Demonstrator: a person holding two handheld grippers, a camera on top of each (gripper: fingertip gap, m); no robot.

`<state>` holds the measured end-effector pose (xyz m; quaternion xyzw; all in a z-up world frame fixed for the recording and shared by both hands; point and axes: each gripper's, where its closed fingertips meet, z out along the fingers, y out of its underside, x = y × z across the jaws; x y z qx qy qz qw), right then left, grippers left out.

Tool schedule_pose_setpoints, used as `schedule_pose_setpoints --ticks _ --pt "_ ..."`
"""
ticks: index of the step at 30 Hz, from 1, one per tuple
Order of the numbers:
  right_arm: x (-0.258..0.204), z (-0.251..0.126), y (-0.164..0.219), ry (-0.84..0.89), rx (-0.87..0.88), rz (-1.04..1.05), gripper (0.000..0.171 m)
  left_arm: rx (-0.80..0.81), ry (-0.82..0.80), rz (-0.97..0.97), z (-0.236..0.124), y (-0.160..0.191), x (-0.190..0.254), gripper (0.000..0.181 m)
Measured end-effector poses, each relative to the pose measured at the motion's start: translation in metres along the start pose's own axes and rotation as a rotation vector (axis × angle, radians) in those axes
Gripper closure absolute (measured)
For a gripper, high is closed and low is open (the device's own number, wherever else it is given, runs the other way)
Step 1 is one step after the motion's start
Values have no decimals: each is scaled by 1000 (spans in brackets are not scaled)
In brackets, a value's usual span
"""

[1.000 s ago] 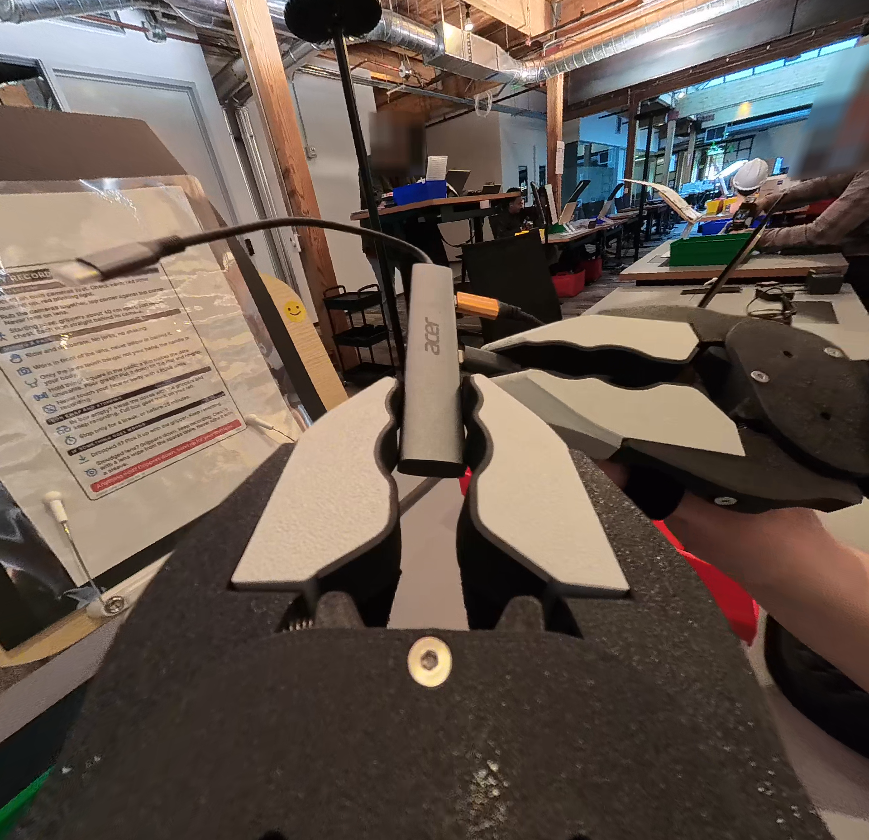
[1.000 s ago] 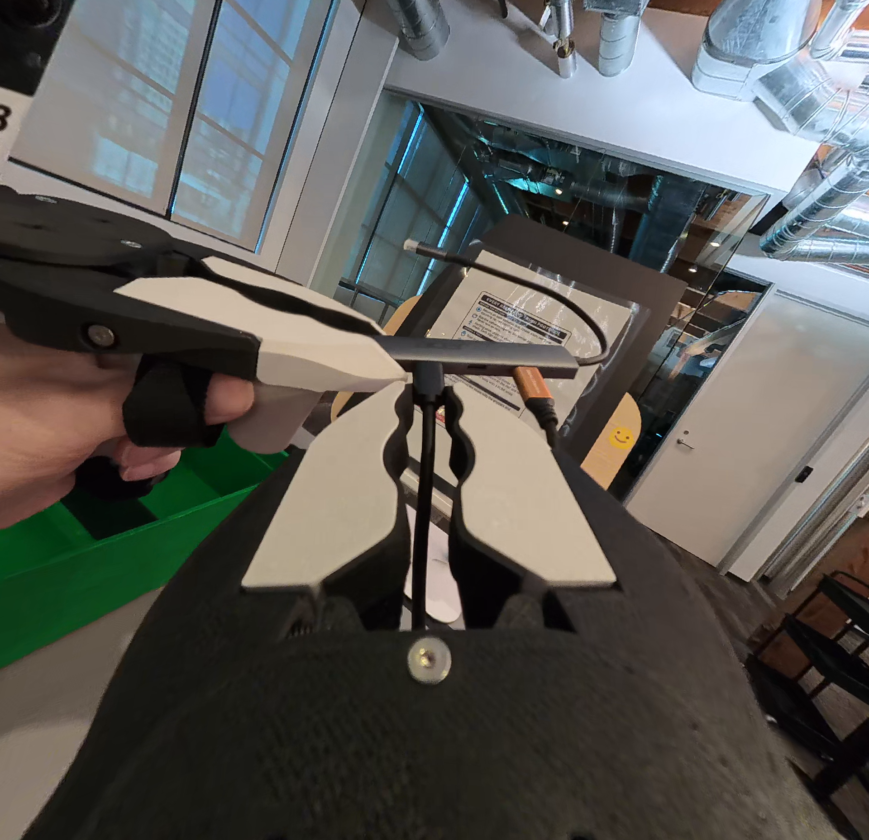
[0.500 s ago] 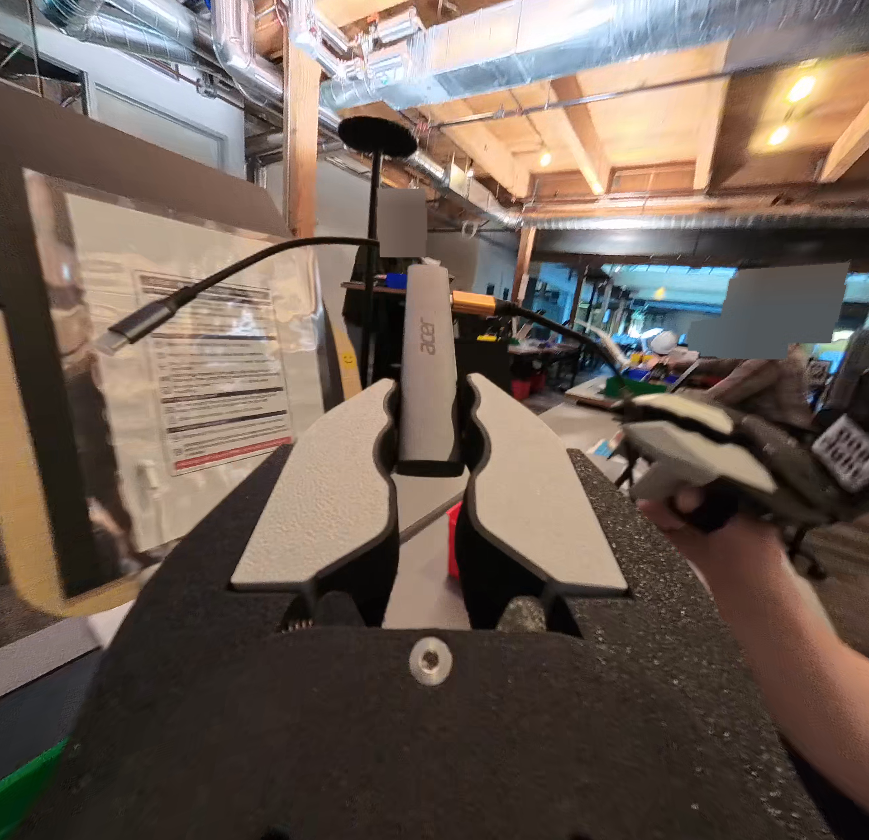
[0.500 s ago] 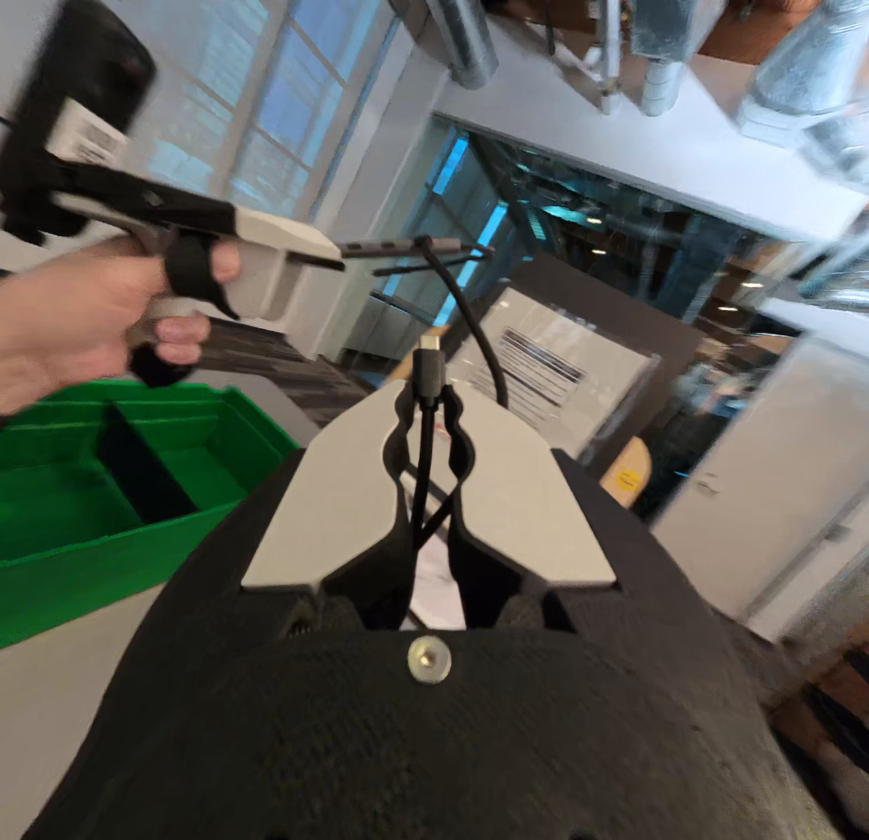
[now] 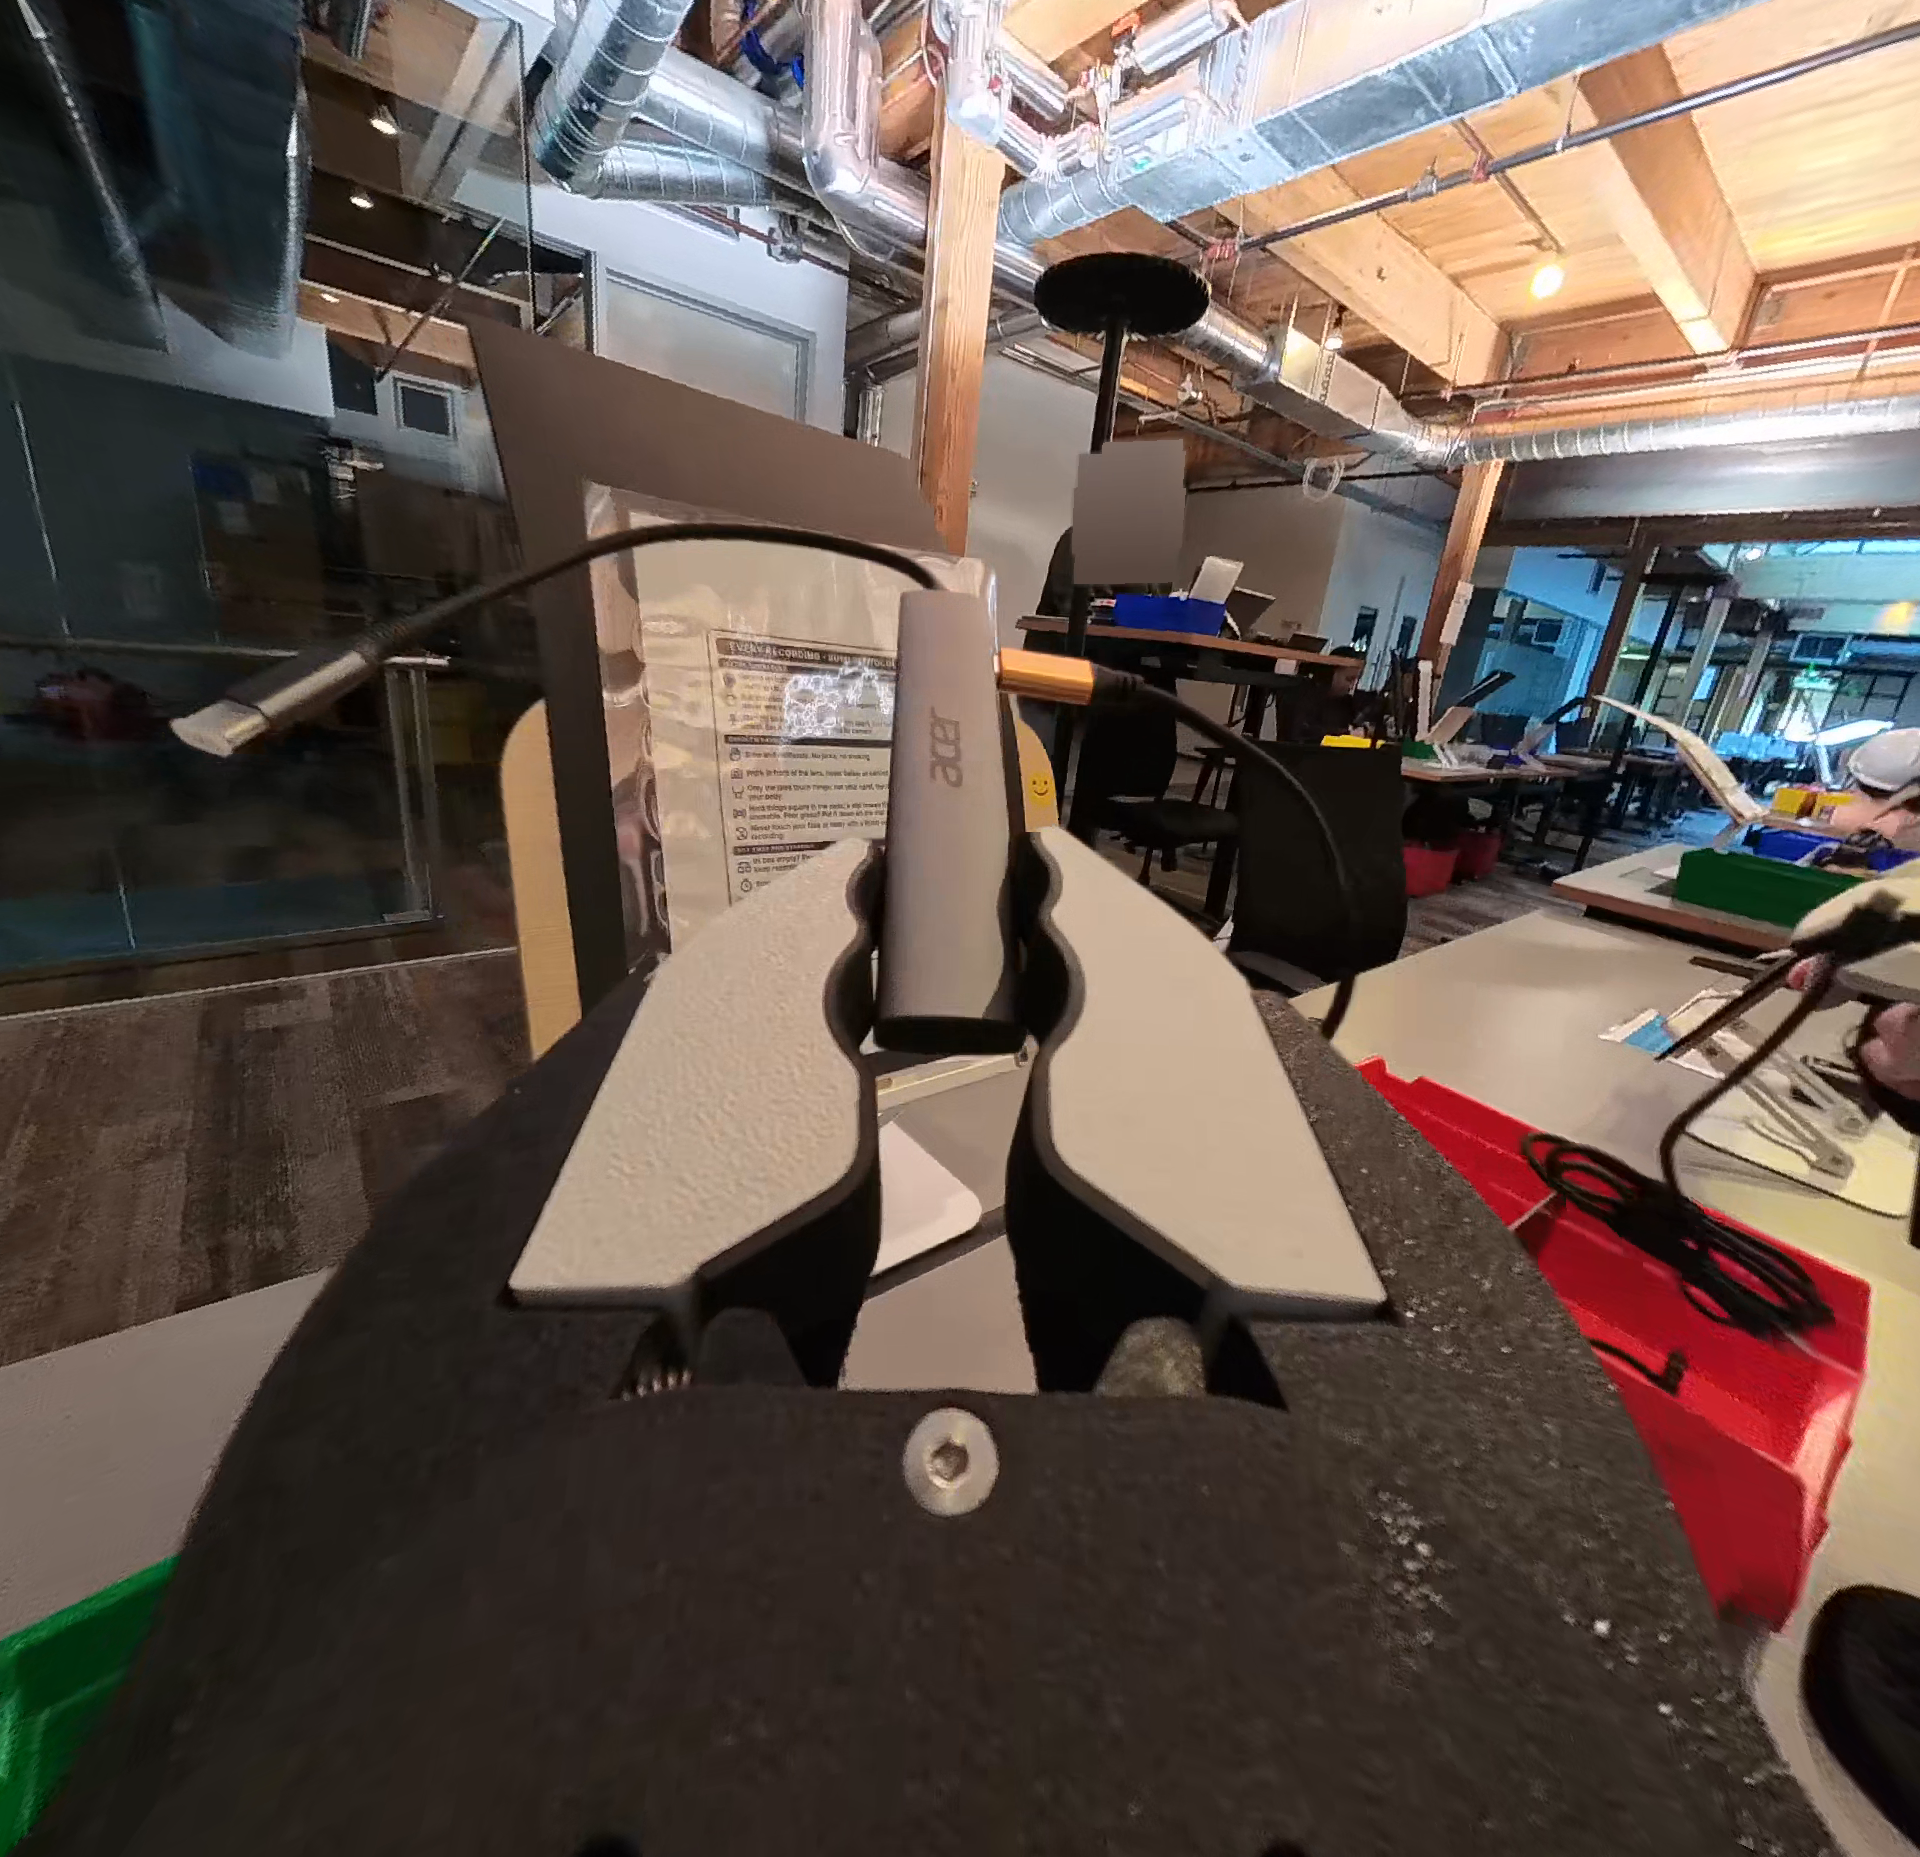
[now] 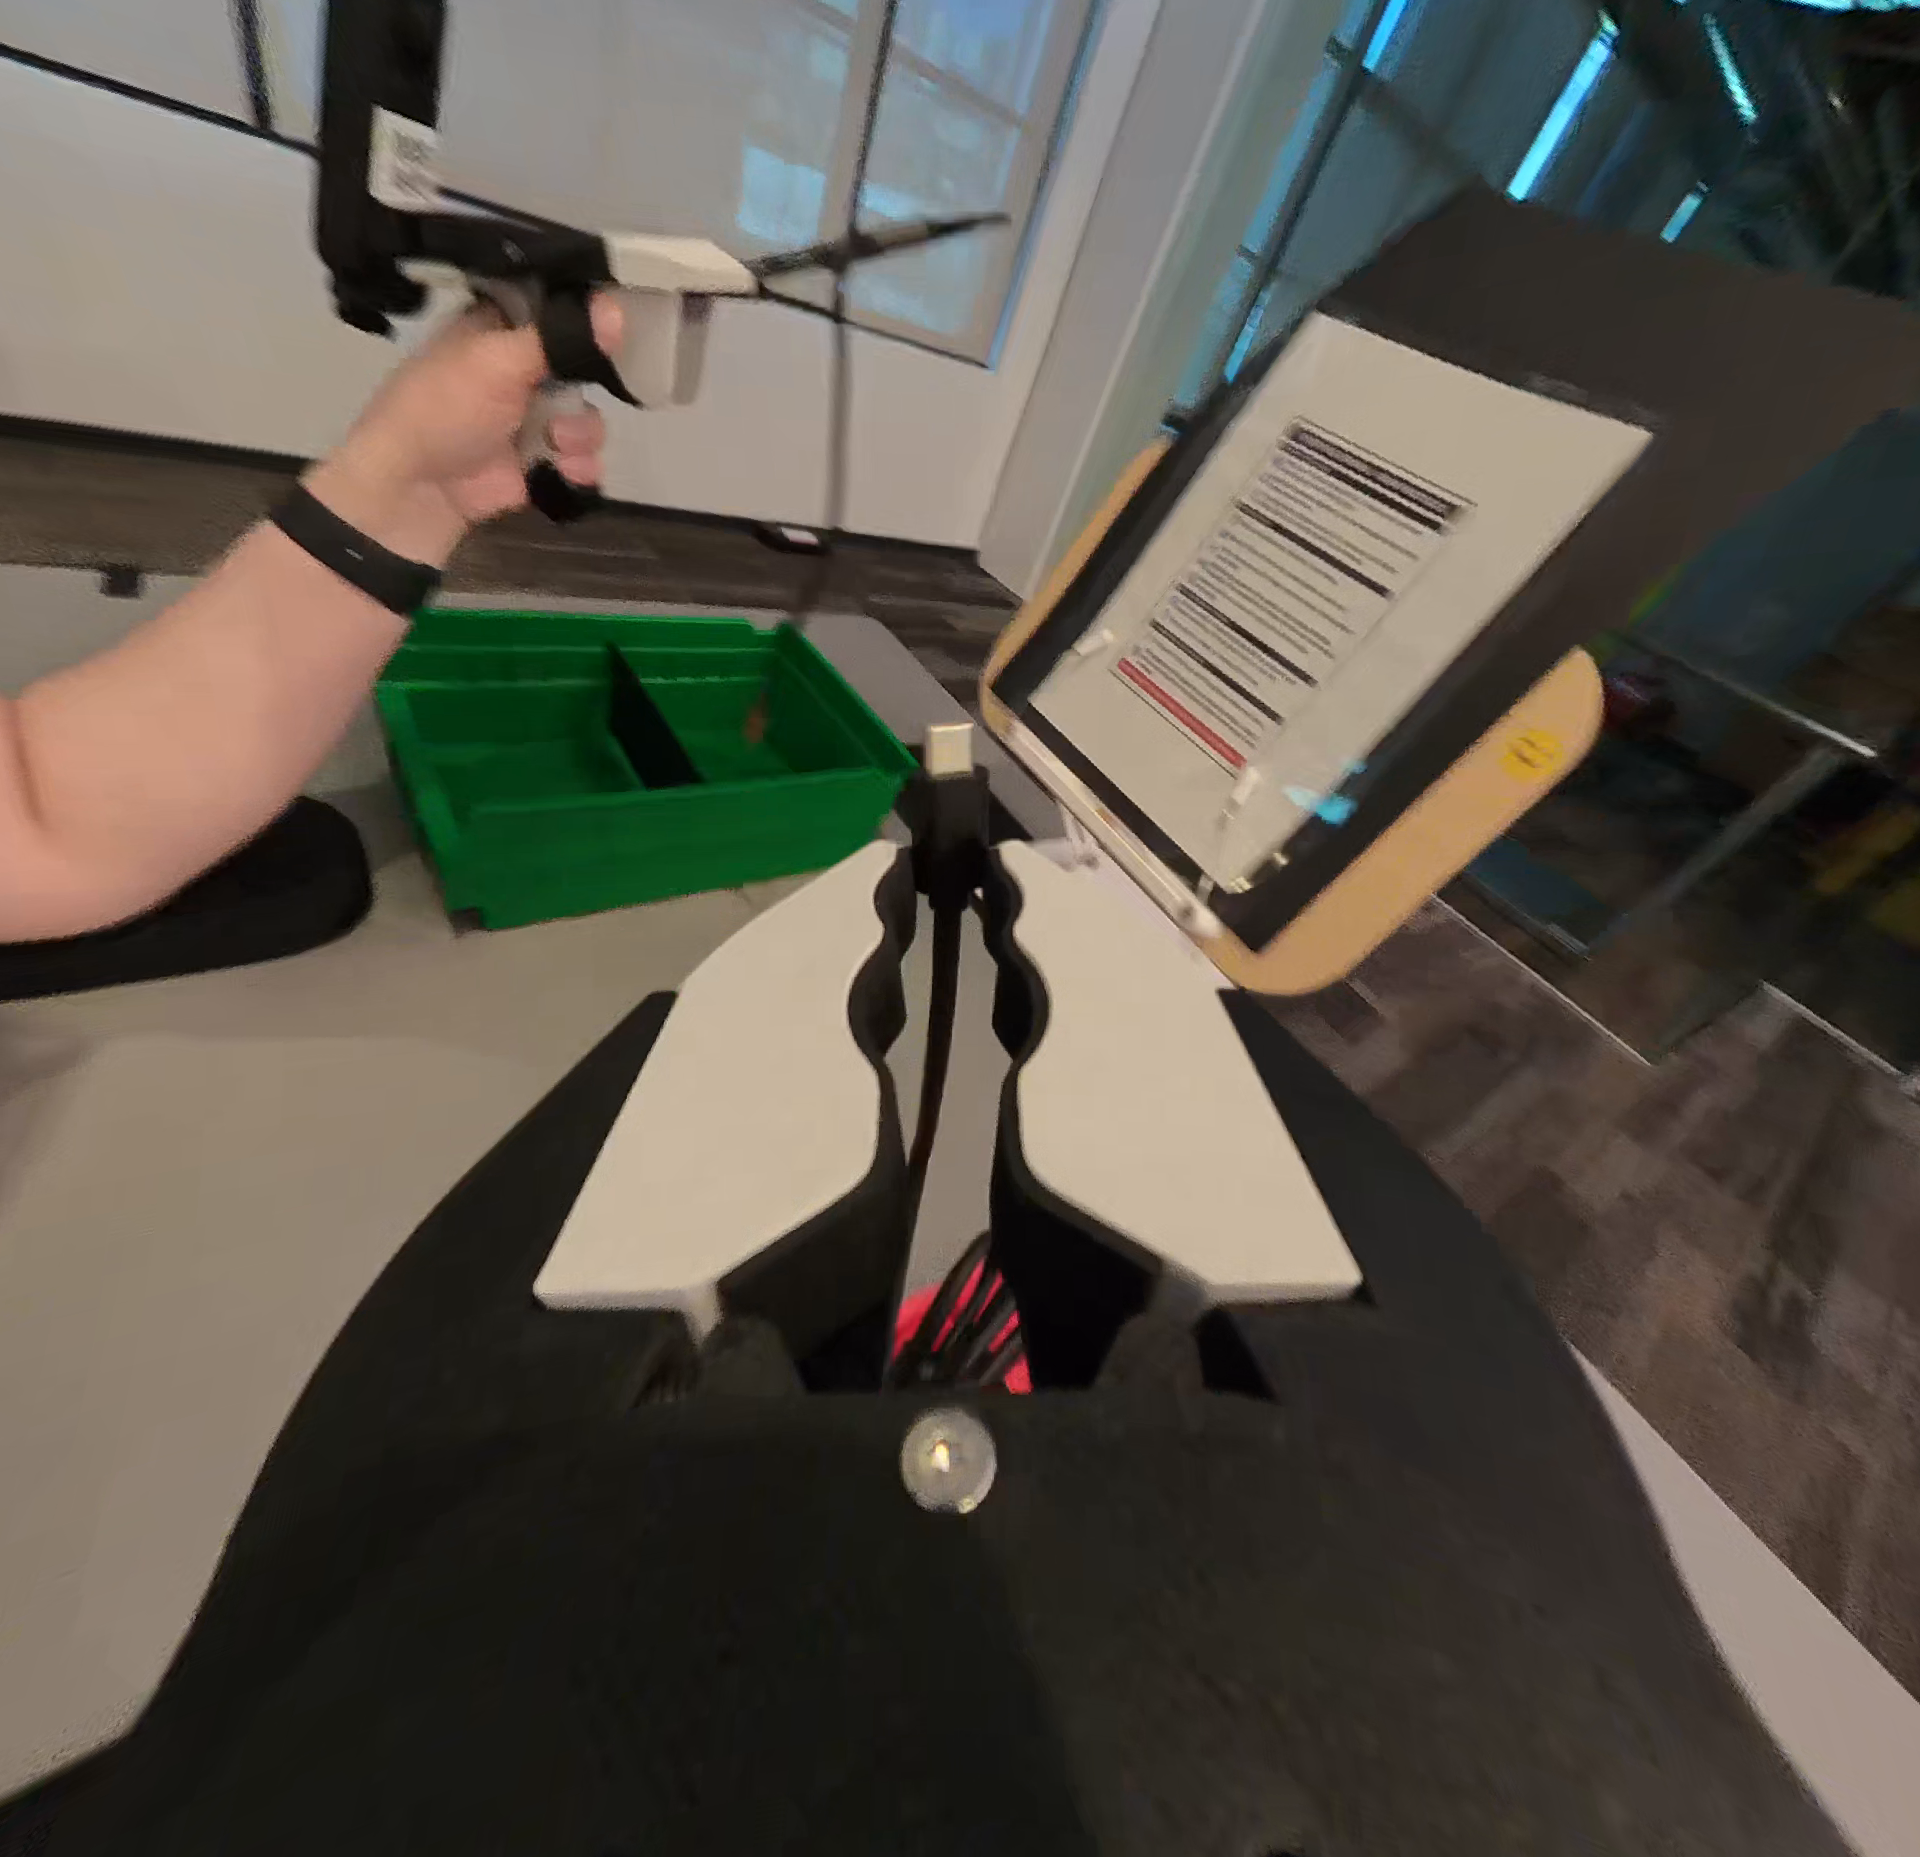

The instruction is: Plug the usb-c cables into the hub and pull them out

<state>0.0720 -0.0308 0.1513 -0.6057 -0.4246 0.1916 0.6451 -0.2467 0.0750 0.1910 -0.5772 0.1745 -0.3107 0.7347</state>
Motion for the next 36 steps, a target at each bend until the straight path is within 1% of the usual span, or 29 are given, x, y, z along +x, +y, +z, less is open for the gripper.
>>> schedule_pose_setpoints --ticks 3,6,9,13,18,20,21,22,23,25,27,29,30,32,34,36 --pt "15 -24 31 61 -115 -16 158 16 8 -27 -7 -5 -4 158" --pt "16 -47 66 35 -196 -30 158 33 16 -39 -11 -9 -6 158" --pt "14 -58 105 -48 -263 72 157 38 36 -43 -12 -11 -2 158" --pt "6 -51 149 -184 -345 209 157 18 80 -43 -7 -8 10 158" --pt "6 -48 225 -183 -692 450 158 -27 148 15 8 -1 41 158" --pt "11 -58 258 -119 -879 542 156 -53 180 43 14 4 57 158" --pt "14 -63 270 -84 -946 572 154 -66 195 56 17 7 64 158" --pt "15 -65 274 -76 -963 615 151 -79 212 70 20 9 73 158" --pt "15 -65 272 -77 -945 657 150 -93 230 86 23 13 81 158" --pt "24 -67 263 -26 -881 681 146 -118 259 123 29 20 96 158" --pt "38 -73 252 67 -822 635 131 -144 276 184 35 29 109 158" --pt "55 -87 245 196 -813 546 125 -187 261 249 43 41 116 158" --pt "64 -95 242 264 -822 485 120 -200 247 286 46 47 118 158" --pt "74 -103 230 343 -813 401 119 -231 210 362 53 57 120 158" --pt "79 -105 215 393 -786 353 114 -269 180 427 58 68 121 158" --pt "80 -107 206 420 -801 323 114 -292 152 488 62 76 121 158"
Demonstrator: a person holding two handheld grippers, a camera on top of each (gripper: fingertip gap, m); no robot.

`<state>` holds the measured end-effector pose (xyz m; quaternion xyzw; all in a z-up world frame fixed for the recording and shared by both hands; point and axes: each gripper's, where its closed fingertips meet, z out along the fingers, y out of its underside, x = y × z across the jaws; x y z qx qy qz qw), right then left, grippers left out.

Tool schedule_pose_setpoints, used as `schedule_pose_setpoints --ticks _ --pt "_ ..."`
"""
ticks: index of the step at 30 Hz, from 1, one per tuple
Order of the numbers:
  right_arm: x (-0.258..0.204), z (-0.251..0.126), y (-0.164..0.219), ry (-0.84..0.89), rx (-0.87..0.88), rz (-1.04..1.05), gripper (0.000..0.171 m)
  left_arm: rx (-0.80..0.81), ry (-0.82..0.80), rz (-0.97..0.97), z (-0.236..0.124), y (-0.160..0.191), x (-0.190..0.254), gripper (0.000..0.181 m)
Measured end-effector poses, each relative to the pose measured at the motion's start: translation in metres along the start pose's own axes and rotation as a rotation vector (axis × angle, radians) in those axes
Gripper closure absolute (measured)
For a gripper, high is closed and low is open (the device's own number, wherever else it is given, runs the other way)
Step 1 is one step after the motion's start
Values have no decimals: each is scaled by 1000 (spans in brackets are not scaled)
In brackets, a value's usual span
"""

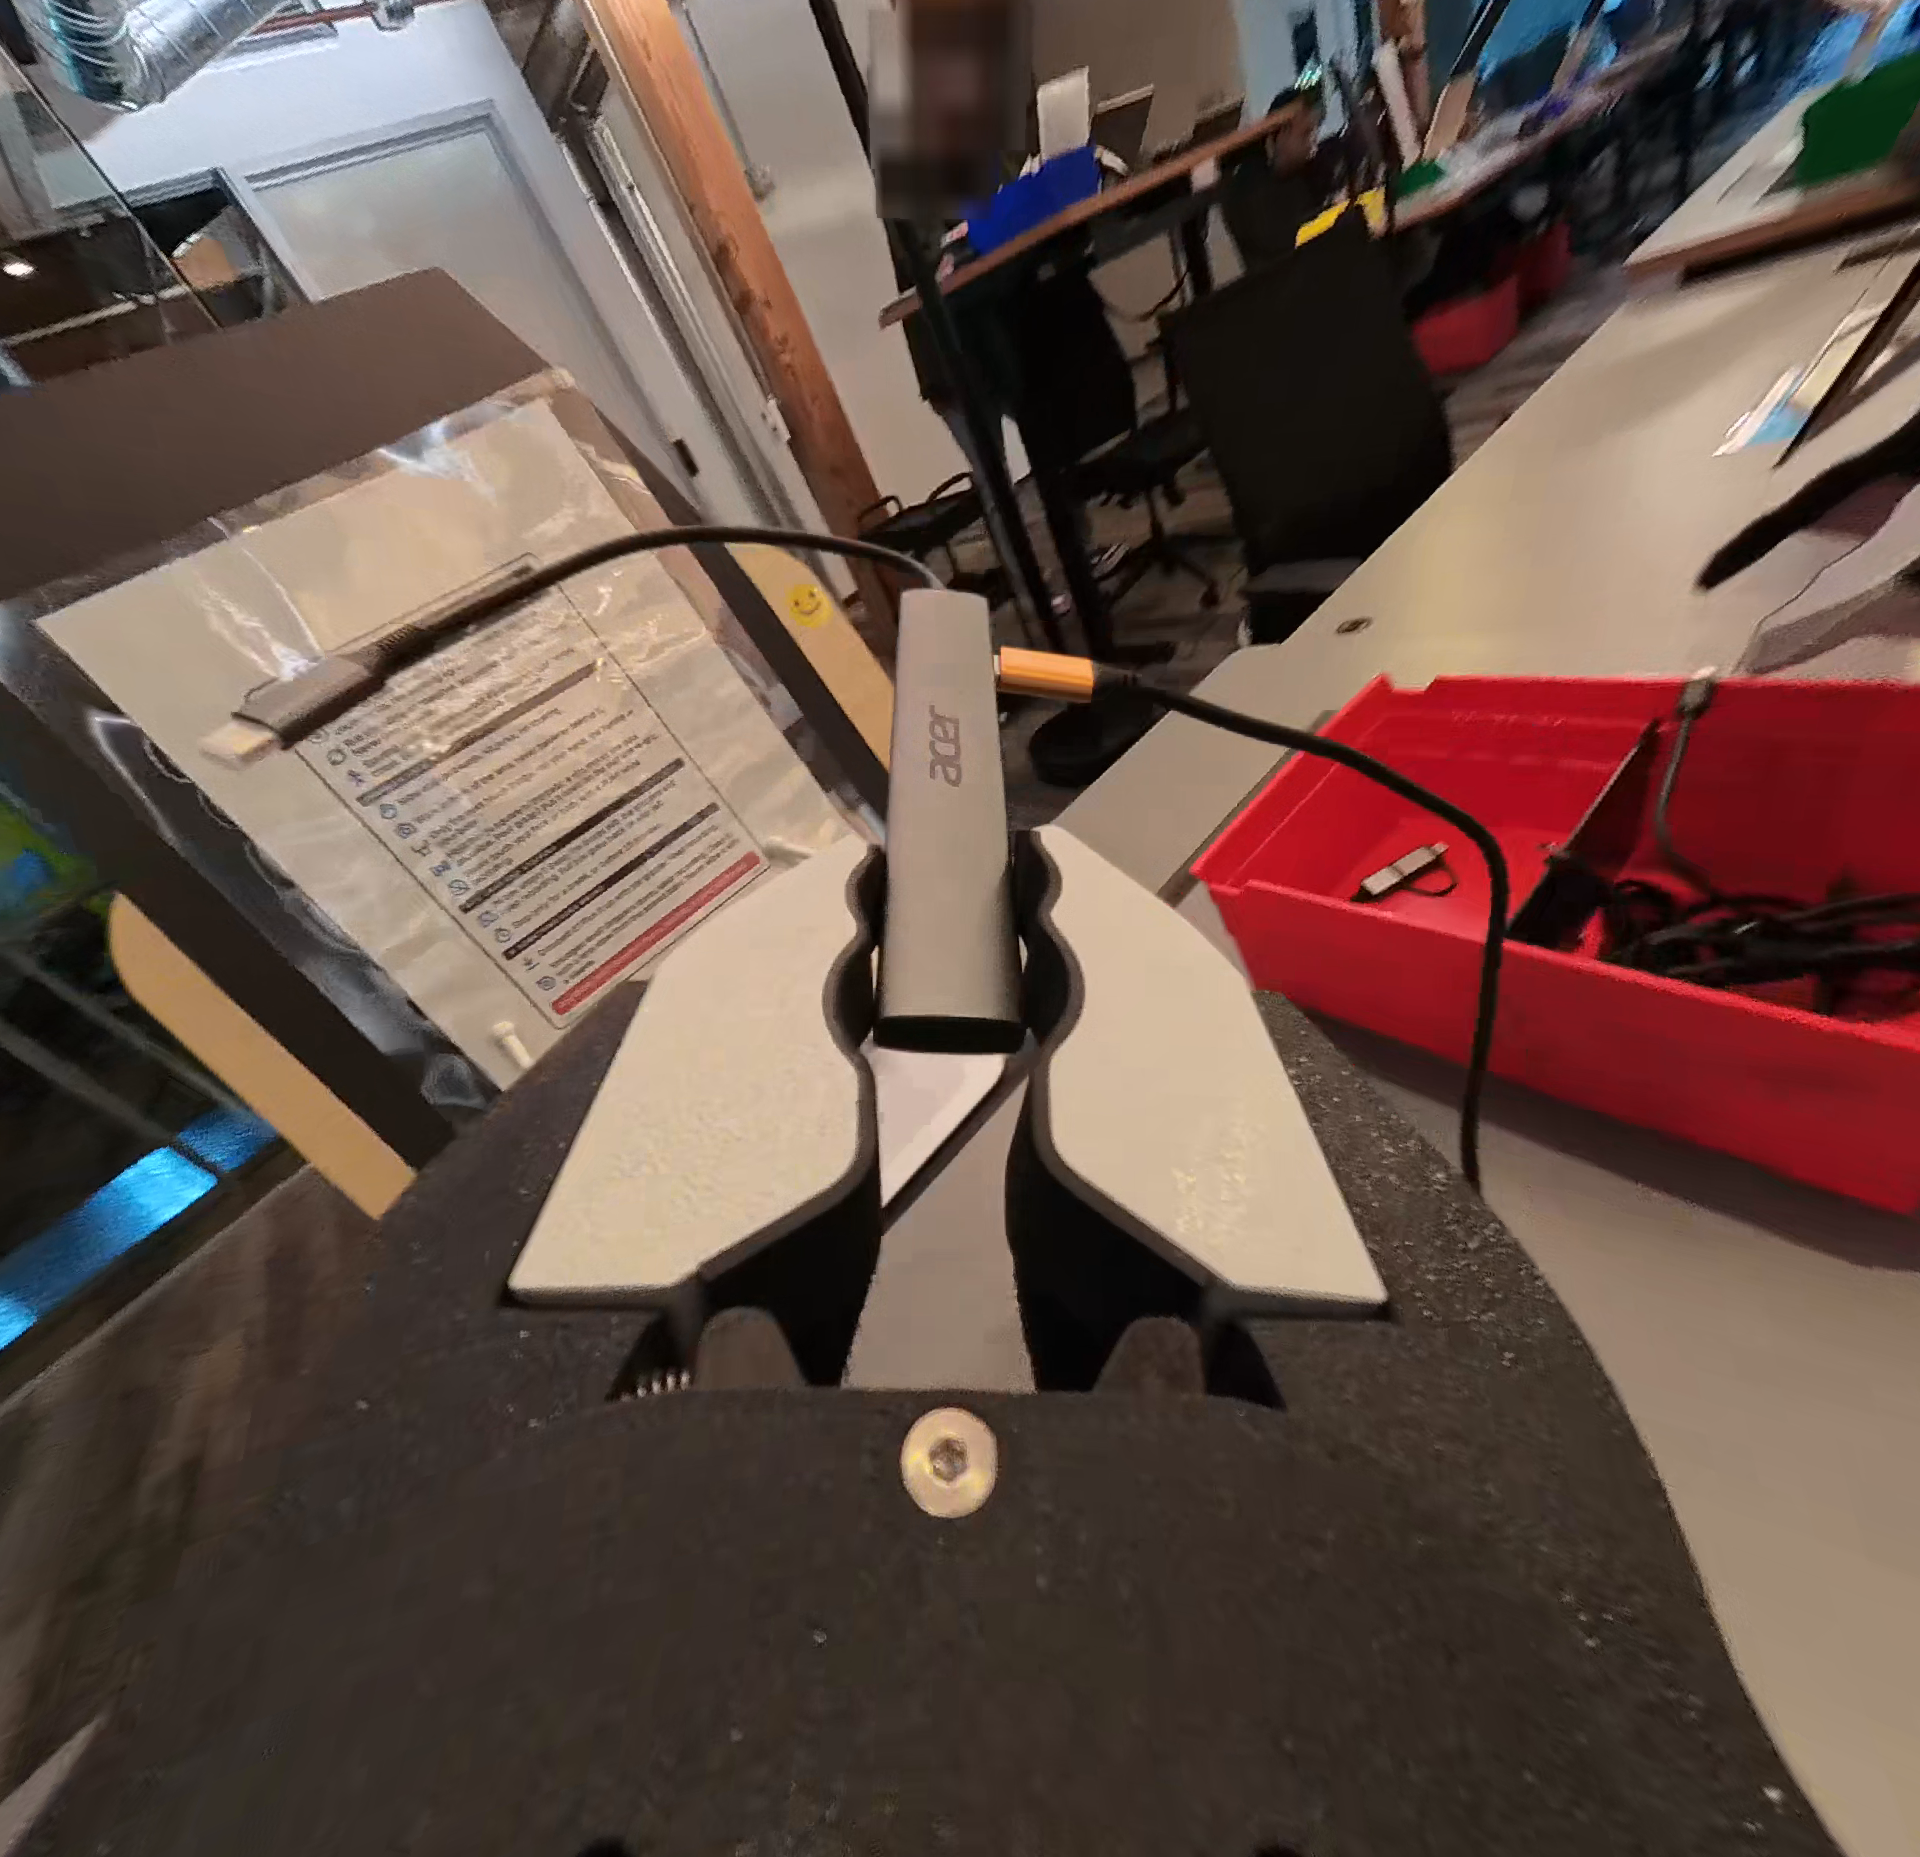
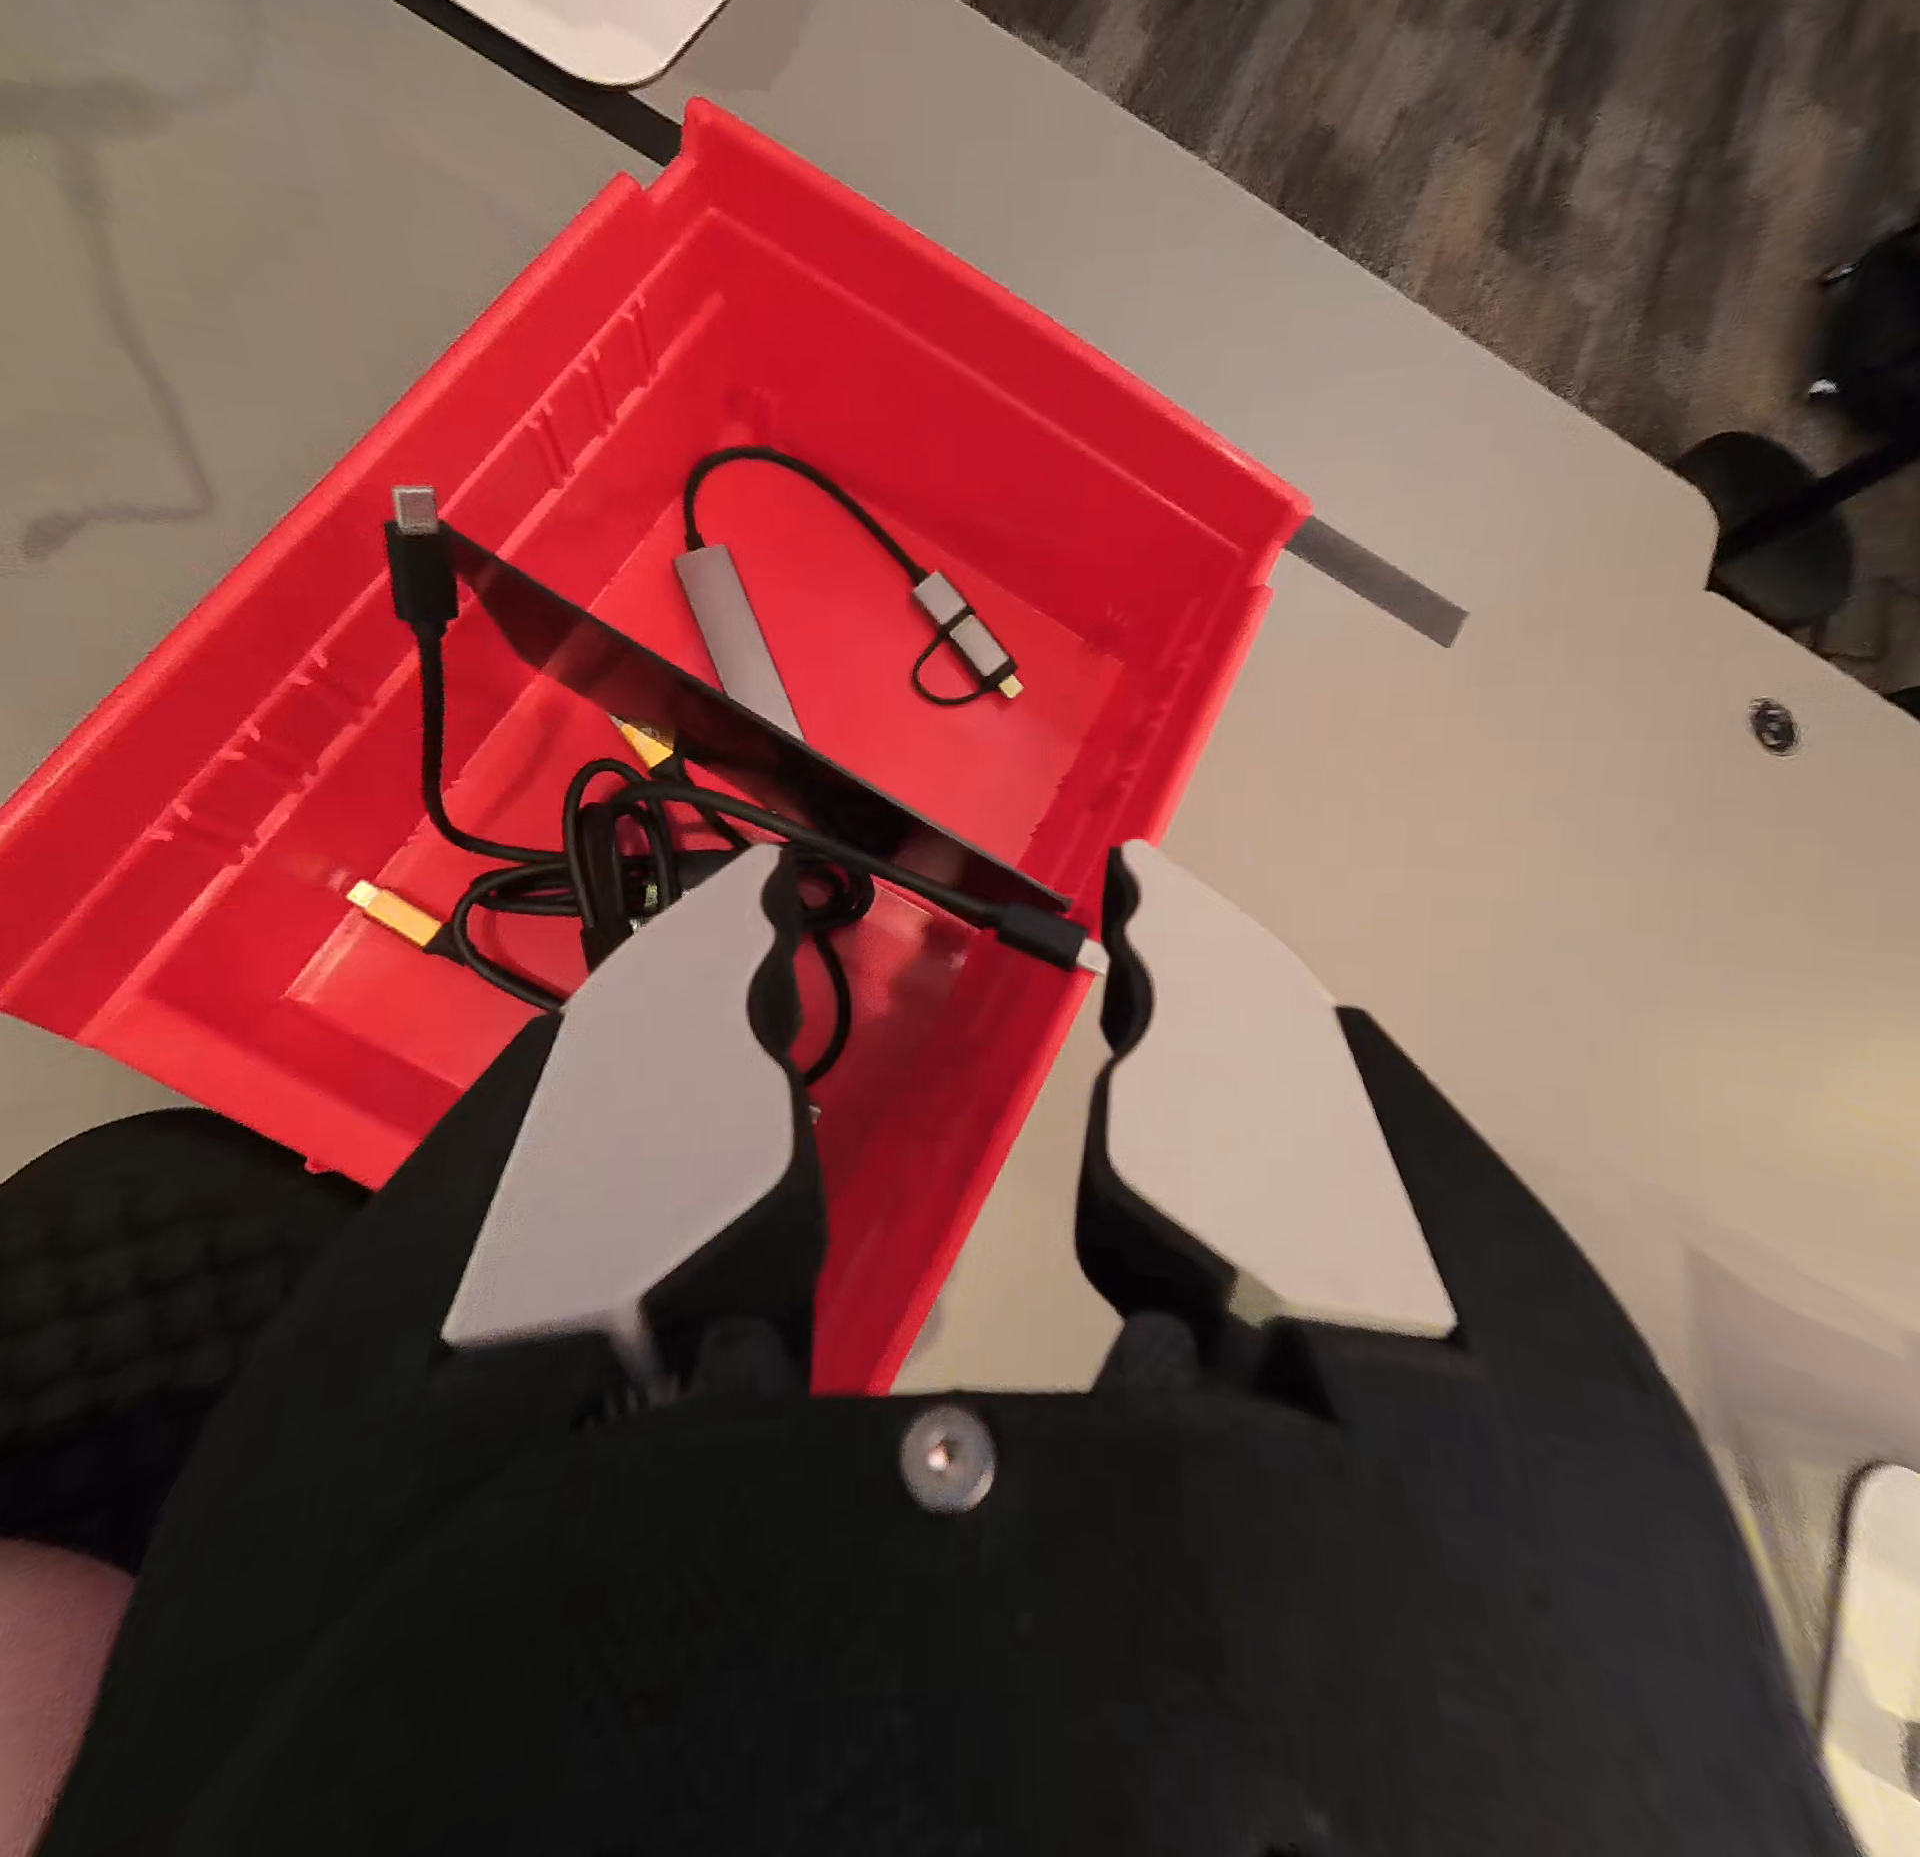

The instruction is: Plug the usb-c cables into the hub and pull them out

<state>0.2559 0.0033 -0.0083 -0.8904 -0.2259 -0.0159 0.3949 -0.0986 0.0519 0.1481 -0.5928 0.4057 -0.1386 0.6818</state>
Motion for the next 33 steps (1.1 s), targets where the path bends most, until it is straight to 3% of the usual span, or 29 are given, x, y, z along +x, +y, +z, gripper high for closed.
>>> schedule_pose_setpoints --ticks 7,14,18,22,27,29,33 --pt "-10 -18 -36 79 98 -126 115 -131 -145 216 12 18 -4 158" --pt "-32 -30 -91 125 269 -254 115 -159 -150 231 16 23 -1 158" --pt "-53 -41 -141 163 455 -315 115 -160 -148 225 17 23 -1 158" --pt "-87 -65 -198 172 755 -332 115 -147 -137 210 17 21 1 158" --pt "-148 -95 -247 33 1181 -215 121 -78 -69 110 16 12 8 159" --pt "-168 -89 -255 1 1240 -181 123 -49 -43 66 15 8 11 159" --pt "-192 -55 -259 50 1186 -229 123 7 21 -26 14 -1 20 158"
